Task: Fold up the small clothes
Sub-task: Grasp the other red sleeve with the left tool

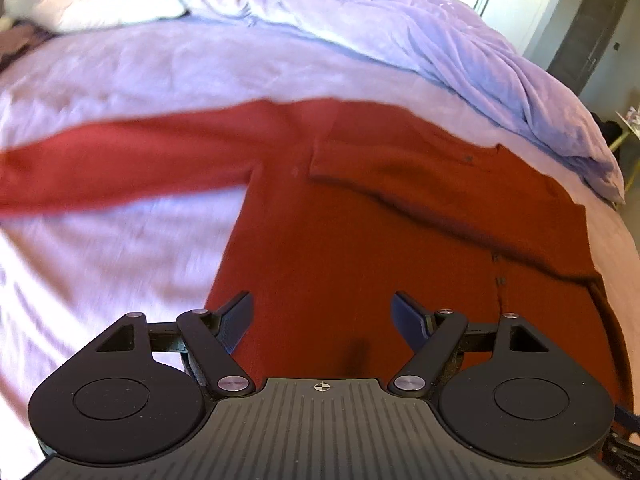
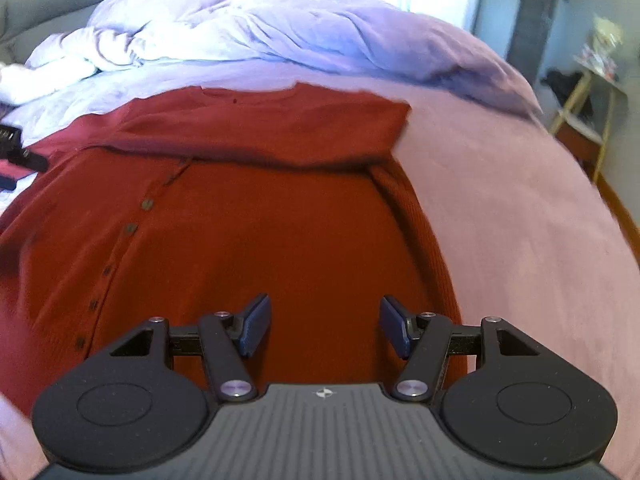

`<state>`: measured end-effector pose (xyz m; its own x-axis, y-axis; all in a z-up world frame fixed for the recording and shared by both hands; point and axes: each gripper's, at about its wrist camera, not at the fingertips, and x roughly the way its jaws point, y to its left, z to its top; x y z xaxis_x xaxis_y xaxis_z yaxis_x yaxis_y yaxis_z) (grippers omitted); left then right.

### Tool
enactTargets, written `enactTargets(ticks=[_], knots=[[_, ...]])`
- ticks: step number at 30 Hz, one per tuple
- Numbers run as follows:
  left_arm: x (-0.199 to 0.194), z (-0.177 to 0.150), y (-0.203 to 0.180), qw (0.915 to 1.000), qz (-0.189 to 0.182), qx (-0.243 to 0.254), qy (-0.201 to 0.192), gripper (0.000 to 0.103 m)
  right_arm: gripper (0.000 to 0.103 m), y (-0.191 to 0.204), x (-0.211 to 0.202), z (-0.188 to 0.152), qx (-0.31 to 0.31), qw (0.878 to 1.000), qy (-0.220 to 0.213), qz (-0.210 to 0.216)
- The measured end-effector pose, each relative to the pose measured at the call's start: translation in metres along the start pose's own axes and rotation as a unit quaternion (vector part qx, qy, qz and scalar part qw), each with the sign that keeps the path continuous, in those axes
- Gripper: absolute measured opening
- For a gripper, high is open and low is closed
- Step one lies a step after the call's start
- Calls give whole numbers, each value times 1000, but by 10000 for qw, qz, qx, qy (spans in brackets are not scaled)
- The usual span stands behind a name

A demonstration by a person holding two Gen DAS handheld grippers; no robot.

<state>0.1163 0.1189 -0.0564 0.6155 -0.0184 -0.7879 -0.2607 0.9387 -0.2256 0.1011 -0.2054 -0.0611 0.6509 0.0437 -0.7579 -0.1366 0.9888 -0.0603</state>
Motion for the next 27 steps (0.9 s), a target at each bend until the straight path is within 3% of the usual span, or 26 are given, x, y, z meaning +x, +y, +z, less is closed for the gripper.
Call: enactTargets(ticks=[4,8,11,15,16,21,25,27], knots=[[-5,-10,18,9998,19,-210,59,81,60,-3,-7,-18,85,9999,74,-59],[-11,-3,59,9951,-164,-968,-85,82,60,-4,-14,-20,111,9998,118,-114],[-8,9,103,9834,-137,-1792,-243,80,60,-1,-19,-19,105,9998,107,-163],[3,21,163,9647,82,-2596,-429,70,60,6,-21,-19,147,9996,166,-174],[6,21,177,9588,44,-2800,-469,63,60,8,-20,-19,143,9996,192,-177],[13,15,244,9095,-487,-4051,-798,45,60,14,-19,-11,184,9992,270,-242],[17,5,284,8522,-789,-5041,-1159,37,60,18,-16,-1,104,9991,282,-299],[20,3,298,8323,-829,-5329,-1280,36,60,21,-16,5,68,9992,268,-295]])
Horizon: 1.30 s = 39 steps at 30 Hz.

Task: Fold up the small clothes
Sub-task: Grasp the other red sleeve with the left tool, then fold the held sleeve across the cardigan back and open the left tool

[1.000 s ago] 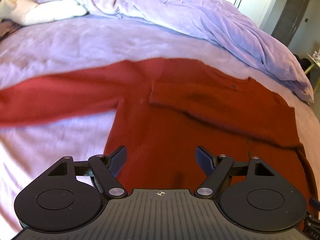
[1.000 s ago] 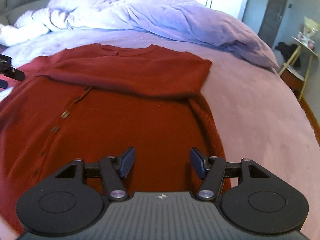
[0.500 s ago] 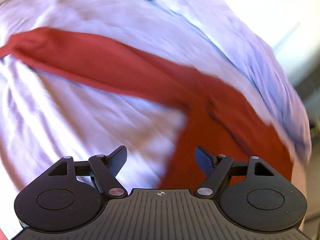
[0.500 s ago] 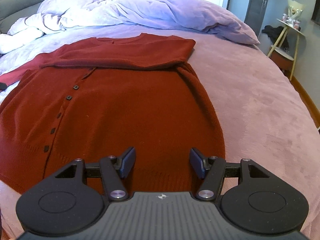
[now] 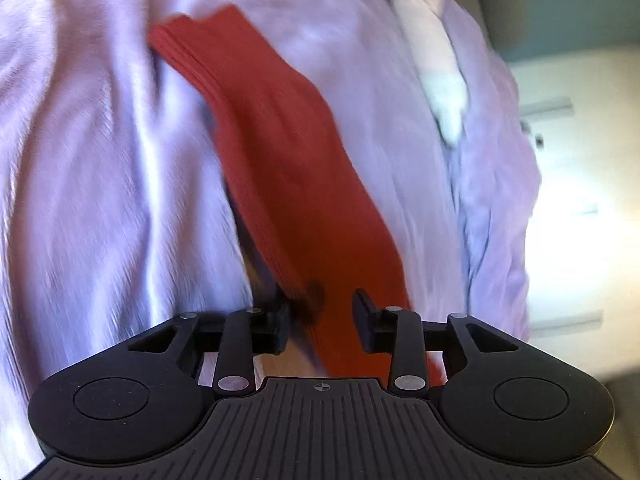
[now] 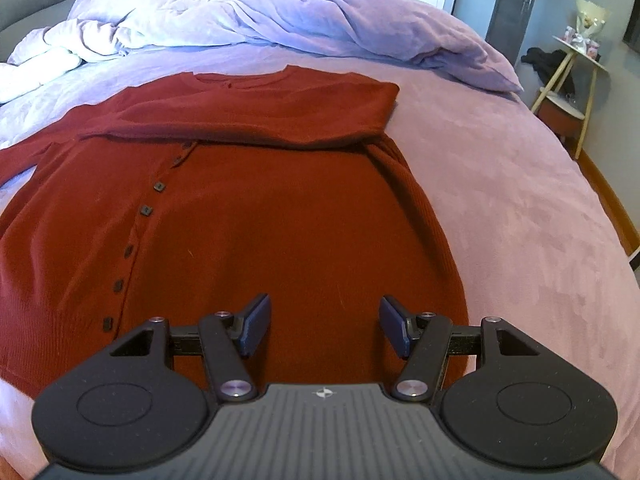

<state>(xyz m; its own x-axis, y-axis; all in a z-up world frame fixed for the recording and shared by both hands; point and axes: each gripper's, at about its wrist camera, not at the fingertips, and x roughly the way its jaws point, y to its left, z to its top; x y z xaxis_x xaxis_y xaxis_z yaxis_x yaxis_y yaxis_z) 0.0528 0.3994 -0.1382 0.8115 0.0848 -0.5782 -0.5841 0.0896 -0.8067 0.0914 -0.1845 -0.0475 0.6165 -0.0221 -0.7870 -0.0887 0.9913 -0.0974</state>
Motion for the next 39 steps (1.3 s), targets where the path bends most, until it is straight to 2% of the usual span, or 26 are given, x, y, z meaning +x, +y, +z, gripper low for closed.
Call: enactTargets(ticks=[3,6,9,12,15,18,20,22,23,27,29,30,31,32,34,36,37,39], knots=[[-1,14,7,9990,-121,-375,-213,36,60,4,0,6,-22,10000,-2,4],[-3,31,12,9981,-156,-458,-380,30,61,9,1,8,-96,10000,22,-4],[-3,38,16,9984,-29,-440,-350,8,61,13,2,8,-168,9998,67,-20],[-5,39,15,9987,4,-355,-373,9,61,16,4,9,-197,9998,98,-13],[-17,31,-6,9984,-26,239,-505,8,61,17,4,11,-211,9997,76,8],[-30,10,-59,9901,-357,1260,-501,8,61,16,3,14,-181,9998,22,71],[-37,-14,-103,9758,-673,2035,-437,8,61,15,2,14,-158,9998,-22,77],[-42,-53,-149,9517,-1059,2870,-264,8,61,14,2,15,-106,9999,-62,110],[-43,-79,-171,9367,-1246,3267,-166,8,61,13,2,15,-70,9999,-79,116],[-23,-176,-218,8928,-1596,4185,483,10,61,7,2,16,177,9994,-148,255],[-3,-224,-222,8745,-1451,4541,898,14,61,3,0,15,323,9987,-182,345],[10,-247,-219,8667,-1321,4673,1141,32,61,1,-1,15,365,9985,-195,350],[24,-267,-213,8550,-1164,4829,1493,50,61,-2,-2,15,397,9984,-213,345],[36,-284,-207,8442,-929,4963,1801,52,61,-5,-3,14,425,9983,-217,336],[45,-305,-189,8285,-578,5178,2050,51,61,-12,-3,12,498,9980,-192,325],[41,-307,-176,8196,-457,5352,1995,54,61,-18,-3,9,597,9974,-168,375],[37,-303,-170,8205,-405,5370,1920,60,61,-19,-3,9,628,9970,-165,414],[32,-287,-163,8284,-253,5318,1739,64,61,-19,1,11,644,9965,-153,518]])
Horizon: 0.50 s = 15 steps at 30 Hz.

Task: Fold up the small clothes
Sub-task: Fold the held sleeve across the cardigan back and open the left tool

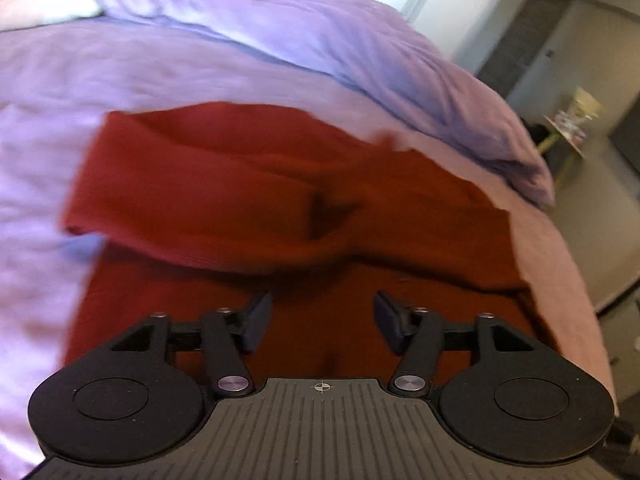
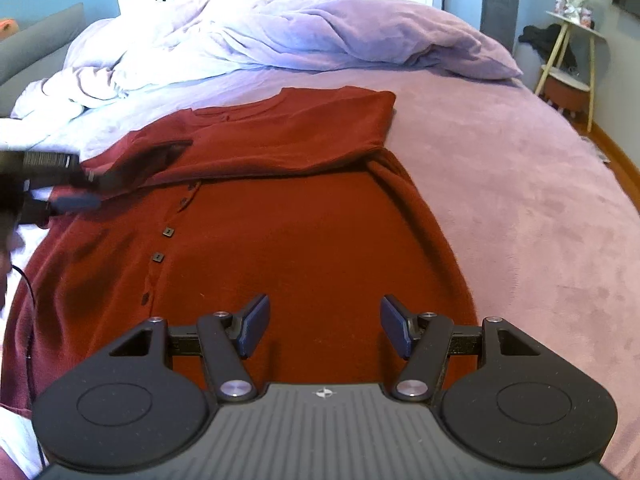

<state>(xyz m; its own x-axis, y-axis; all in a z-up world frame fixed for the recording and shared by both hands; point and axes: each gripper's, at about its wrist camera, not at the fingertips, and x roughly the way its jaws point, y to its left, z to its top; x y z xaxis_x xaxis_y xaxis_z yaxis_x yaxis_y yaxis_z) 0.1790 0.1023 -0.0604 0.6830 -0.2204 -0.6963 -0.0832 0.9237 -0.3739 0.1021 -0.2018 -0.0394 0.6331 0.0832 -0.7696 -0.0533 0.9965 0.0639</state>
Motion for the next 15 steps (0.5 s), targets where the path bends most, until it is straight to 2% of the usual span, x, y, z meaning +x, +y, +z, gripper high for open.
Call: enactTargets(ticks=[3,6,10,13,15], knots=[[-17,-5,24,9988,432,-132,-183,73,61,8,12,13,-3,9996,23,293],[-21,-9,43,9969,716,-253,-189,73,61,27,26,38,44,9975,-115,698],[-14,-13,62,9965,628,-551,-48,74,61,52,56,77,161,9912,-252,1288],[-14,-21,66,9971,611,-449,-85,77,61,58,85,101,384,9924,-145,1163],[-15,-23,66,9976,562,-380,-105,79,61,54,101,106,627,9903,3,1237]])
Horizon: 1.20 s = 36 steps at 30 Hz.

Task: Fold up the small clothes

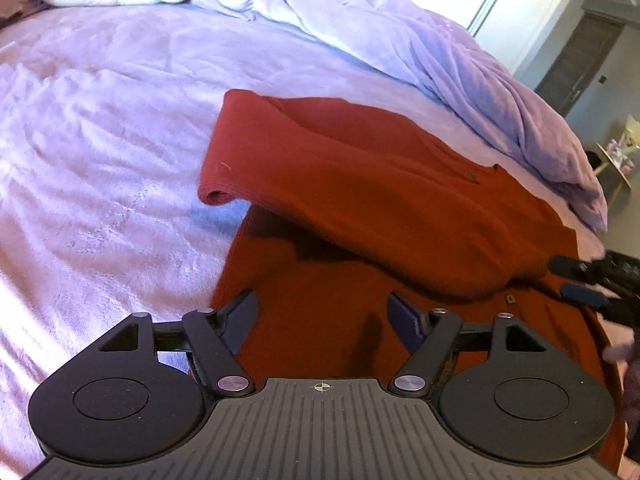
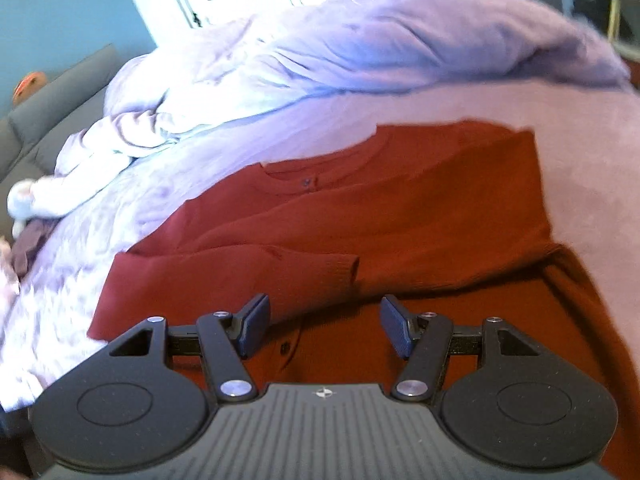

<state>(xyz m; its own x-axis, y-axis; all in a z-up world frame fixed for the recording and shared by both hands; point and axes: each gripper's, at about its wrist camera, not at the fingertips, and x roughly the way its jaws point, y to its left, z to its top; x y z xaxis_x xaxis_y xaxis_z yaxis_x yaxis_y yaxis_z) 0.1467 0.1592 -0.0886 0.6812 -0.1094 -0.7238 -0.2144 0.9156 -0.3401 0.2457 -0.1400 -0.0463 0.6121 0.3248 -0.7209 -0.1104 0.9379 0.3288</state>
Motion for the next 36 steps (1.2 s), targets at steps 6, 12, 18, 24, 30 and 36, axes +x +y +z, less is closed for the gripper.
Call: enactTargets(ticks=[6,12,18,24,30,36], knots=[[0,-2,-1,10000,-24,58,3,83,61,-5,21,1,-529,9983,-100,218],[1,0,-8,9999,115,119,-12,83,11,0,35,0,-843,9958,-72,341],[2,8,-26,9981,382,429,-209,83,4,6,10,15,-962,9928,-594,387],[25,26,-48,9945,785,644,-264,85,4,-37,-10,55,-294,9925,-1117,-407],[43,33,-50,9942,893,597,-109,85,10,-91,8,57,334,9953,-522,-740],[45,31,-49,9932,952,663,-61,87,46,-105,18,32,510,9974,-162,-491]])
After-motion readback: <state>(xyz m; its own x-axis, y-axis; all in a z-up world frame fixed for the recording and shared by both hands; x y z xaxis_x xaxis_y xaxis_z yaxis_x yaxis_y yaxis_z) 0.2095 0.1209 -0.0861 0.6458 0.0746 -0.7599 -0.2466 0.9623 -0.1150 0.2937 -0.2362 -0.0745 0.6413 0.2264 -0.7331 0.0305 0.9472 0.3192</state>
